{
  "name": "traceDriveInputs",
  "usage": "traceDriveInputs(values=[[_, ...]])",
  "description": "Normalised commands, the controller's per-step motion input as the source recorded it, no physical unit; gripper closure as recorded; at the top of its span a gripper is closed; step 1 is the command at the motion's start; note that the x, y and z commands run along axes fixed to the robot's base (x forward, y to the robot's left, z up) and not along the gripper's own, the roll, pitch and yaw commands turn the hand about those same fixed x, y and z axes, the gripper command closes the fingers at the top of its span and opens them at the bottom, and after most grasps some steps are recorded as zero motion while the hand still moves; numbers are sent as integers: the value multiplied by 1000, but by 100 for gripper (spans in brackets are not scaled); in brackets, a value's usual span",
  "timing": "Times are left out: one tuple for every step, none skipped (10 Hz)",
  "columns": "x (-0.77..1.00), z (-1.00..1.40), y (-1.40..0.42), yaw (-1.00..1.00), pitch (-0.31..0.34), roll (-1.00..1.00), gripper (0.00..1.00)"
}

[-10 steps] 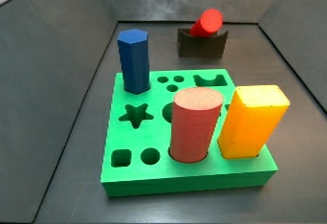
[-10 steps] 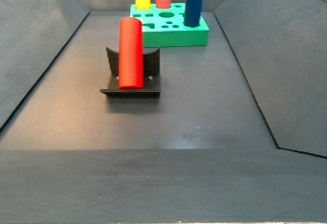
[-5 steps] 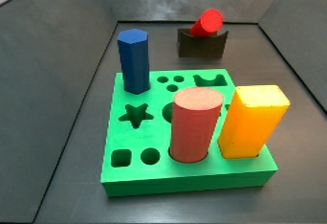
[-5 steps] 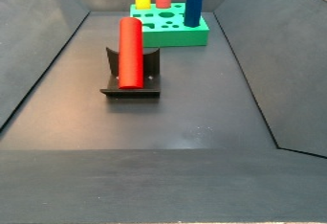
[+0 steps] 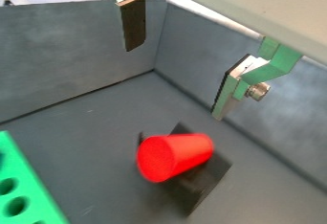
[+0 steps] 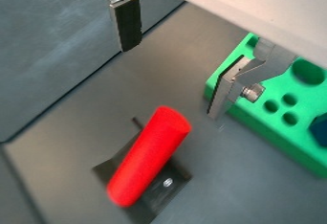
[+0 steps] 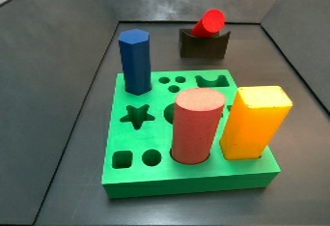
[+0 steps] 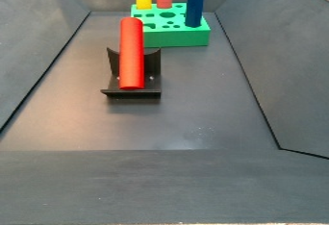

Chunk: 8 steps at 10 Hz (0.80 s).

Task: Pick up the round object. Move up. Place the round object on the fixture. Regrasp the round object. Move to above the board. Insert the round object.
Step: Regrasp the round object.

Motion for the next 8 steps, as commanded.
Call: traceDriveInputs(values=[[21, -5, -21, 21, 8, 1000, 0], [34, -5, -26, 24, 20, 1000, 0], [43, -4, -26, 27, 28, 1000, 0], [59, -5, -32, 33, 48, 1000, 0], [69, -1, -37, 39, 69, 1000, 0], [81, -4, -37, 55, 102, 1000, 0], [86, -5, -40, 66, 121, 1000, 0], [95, -7, -44, 103, 169, 1000, 0]])
